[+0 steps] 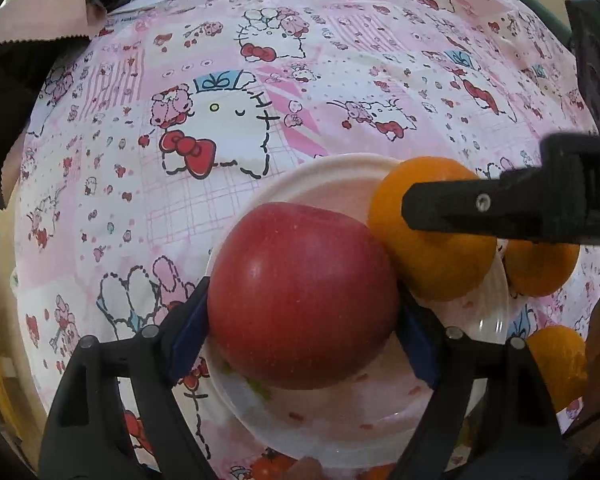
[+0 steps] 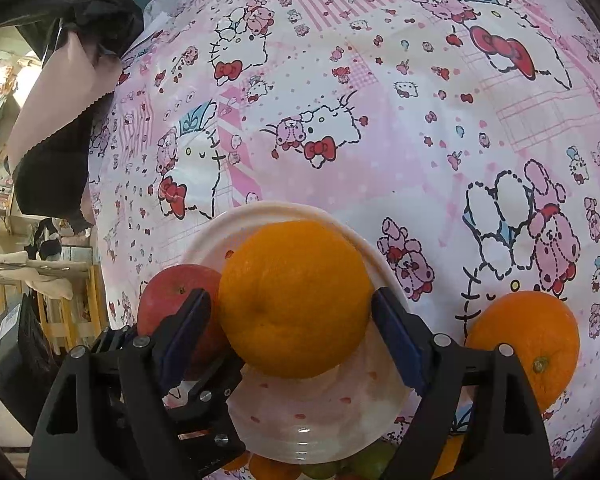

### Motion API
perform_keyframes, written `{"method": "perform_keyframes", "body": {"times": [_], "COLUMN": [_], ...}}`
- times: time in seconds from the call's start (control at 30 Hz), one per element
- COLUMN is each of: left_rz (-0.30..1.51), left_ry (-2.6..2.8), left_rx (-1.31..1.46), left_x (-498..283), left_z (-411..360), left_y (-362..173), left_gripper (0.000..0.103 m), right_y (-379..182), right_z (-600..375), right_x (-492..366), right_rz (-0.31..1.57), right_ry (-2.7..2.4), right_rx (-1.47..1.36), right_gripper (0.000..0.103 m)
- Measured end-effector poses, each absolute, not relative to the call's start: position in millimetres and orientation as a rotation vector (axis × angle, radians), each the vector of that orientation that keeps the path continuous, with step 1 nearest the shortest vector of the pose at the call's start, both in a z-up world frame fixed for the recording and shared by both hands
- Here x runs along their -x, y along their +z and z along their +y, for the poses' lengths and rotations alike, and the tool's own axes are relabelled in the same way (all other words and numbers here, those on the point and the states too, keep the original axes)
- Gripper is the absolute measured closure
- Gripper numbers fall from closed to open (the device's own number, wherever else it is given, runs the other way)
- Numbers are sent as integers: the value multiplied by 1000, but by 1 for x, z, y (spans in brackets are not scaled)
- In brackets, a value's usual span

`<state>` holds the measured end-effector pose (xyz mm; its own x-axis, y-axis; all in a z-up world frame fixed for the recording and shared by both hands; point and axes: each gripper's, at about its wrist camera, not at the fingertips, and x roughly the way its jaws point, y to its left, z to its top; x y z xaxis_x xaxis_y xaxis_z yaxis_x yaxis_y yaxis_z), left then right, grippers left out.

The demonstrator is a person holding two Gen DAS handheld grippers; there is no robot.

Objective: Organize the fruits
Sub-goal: 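Place the apple on the pink plate with the left gripper while the right gripper sets the orange beside it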

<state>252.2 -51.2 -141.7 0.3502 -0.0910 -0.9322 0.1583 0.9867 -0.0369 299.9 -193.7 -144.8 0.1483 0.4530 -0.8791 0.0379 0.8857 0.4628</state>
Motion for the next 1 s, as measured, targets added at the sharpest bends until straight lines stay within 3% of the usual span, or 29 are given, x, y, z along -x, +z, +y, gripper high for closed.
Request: {"method": "perform_keyframes", "body": {"times": [0.23,0.5,0.7,1.0], "left_rz": [1206,1340,1240,1200], "left_ry": [-152,-183,-175,-167], "left_rx": [-83,12,-156,-80], "left_x": [-246,-248,-237,-228], "left_z": [-53,-43,-62,-44], "left_y": [-136,-133,-112,-91], "left_gripper": [21,20,18,19], "right_y": [-133,-121,-101,-82], "right_z": [-199,-208,-217,-240], "right_x": [-295,-284,-270,-224], "right_rz": [1377,1363,1326,1295], "right_ry": [328,319,327,336], "right_rx": [-427,-440,-431,-438], "right_gripper": [17,17,17,17]}}
